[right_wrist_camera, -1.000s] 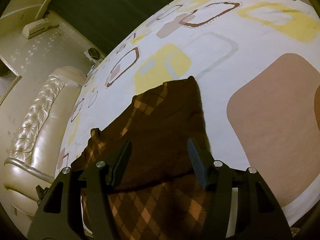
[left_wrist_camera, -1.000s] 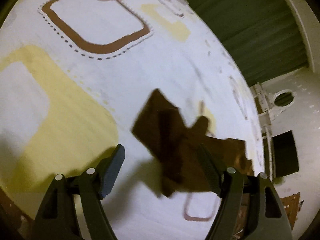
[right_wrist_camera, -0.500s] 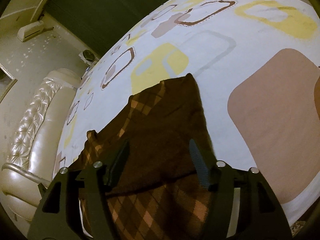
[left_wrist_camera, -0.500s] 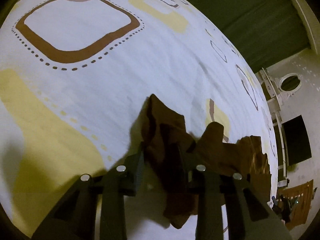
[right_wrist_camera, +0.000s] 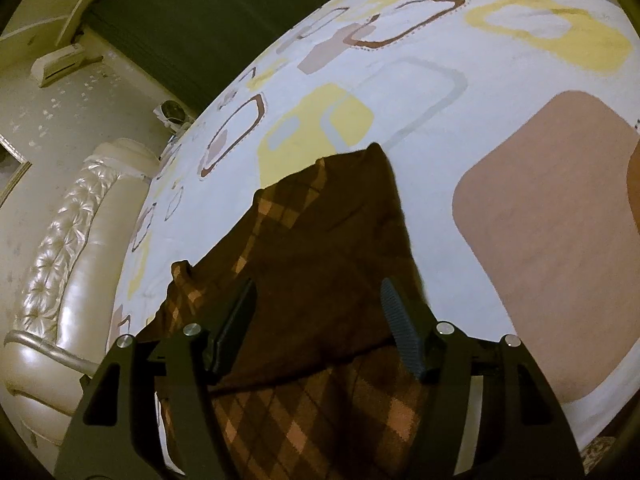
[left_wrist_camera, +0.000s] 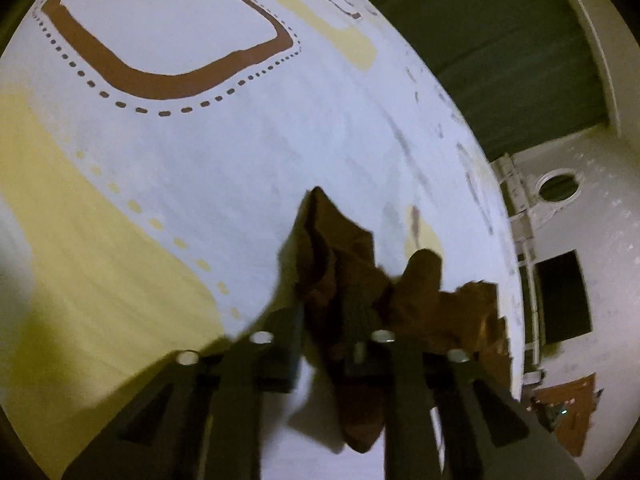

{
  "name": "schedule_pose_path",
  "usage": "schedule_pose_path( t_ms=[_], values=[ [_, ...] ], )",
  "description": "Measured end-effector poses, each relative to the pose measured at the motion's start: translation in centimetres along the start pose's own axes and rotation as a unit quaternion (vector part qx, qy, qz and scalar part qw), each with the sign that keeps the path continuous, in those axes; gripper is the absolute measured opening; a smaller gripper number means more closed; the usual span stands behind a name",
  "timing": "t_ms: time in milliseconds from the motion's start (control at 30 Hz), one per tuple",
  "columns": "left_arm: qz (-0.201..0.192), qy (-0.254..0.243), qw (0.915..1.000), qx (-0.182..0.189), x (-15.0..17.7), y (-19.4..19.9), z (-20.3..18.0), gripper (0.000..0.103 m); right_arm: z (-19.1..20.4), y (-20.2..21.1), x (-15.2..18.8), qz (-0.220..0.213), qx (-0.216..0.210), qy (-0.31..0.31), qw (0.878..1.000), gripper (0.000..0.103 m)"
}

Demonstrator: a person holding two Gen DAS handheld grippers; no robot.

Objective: Fold small clothes
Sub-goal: 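Grasp the other sleeve cuff with the left tool and lift it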

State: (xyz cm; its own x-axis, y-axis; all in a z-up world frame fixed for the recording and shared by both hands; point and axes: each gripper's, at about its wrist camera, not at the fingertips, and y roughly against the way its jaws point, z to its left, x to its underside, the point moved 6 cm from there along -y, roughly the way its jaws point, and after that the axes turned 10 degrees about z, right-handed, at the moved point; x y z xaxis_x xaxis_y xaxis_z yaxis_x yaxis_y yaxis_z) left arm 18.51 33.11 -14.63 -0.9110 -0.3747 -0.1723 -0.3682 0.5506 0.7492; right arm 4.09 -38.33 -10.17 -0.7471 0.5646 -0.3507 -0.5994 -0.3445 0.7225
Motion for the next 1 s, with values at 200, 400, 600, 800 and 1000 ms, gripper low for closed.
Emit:
schedule_pose_path(
  t_ms=[200, 400, 600, 800, 1000],
  values=[
    [-0.009, 0.021, 0.9996, 0.018, -0.3, 1.2, 0.7, 0.01, 0.3, -0.4, 0.3, 0.007, 0.0, 0.0, 1.0, 0.065],
    [-0.023, 0.039, 0.9989, 0.015, 0.0, 2.9, 2.1, 0.01, 0.4, -0.3, 0.3, 0.004, -0.001, 0.0, 1.0, 0.065],
    [-0.045, 0.056, 0.9972, 0.018, -0.2, 5.3, 2.8, 0.01, 0.6, -0.3, 0.4, 0.001, 0.0, 0.0, 1.0, 0.065],
    [-0.078, 0.038, 0.9961, 0.014, -0.6, 9.6, 0.9, 0.01, 0.7, -0.3, 0.5, 0.0, -0.004, -0.001, 1.0, 0.065],
    [-0.109, 0.01, 0.9939, 0.016, -1.4, 14.0, -2.9, 0.01, 0.9, -0.2, 0.9, 0.003, -0.012, -0.002, 1.0, 0.065]
  ],
)
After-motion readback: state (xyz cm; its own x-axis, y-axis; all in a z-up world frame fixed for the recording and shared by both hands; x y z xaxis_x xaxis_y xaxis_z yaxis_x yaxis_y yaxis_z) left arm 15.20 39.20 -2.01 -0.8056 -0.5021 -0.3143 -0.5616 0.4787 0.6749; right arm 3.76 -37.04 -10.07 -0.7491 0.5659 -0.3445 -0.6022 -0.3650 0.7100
